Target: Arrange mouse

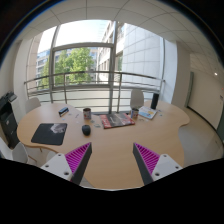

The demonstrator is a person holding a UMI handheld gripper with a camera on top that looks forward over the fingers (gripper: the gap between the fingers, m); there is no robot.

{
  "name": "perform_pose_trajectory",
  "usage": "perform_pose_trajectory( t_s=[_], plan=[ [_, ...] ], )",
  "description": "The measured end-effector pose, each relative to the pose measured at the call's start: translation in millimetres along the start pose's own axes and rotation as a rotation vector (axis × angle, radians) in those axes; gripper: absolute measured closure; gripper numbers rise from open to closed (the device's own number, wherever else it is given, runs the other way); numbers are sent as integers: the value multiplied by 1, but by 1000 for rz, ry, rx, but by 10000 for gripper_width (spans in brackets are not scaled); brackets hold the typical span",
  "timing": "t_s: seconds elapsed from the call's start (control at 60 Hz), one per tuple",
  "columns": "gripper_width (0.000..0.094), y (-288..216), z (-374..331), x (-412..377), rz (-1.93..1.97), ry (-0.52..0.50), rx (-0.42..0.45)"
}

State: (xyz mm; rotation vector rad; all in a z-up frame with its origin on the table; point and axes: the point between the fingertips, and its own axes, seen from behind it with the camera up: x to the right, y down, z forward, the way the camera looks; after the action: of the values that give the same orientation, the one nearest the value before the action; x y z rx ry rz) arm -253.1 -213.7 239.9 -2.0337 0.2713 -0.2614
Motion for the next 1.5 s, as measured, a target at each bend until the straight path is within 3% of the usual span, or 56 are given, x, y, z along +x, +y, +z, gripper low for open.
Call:
perform_pose_trajectory(
  t_s=[0.333, 0.533, 1.067, 1.233, 1.317, 1.5],
  plan=[
    [95, 65, 25, -49, 37, 79, -148],
    [85, 97, 74, -107, 35, 22, -252],
    [107, 52, 388, -185, -111, -157, -261],
    [238, 58, 424, -198, -85, -228, -302],
    [416, 52, 433, -200, -99, -242, -280],
    [522, 52, 434, -198, -123, -221, -263]
  ],
)
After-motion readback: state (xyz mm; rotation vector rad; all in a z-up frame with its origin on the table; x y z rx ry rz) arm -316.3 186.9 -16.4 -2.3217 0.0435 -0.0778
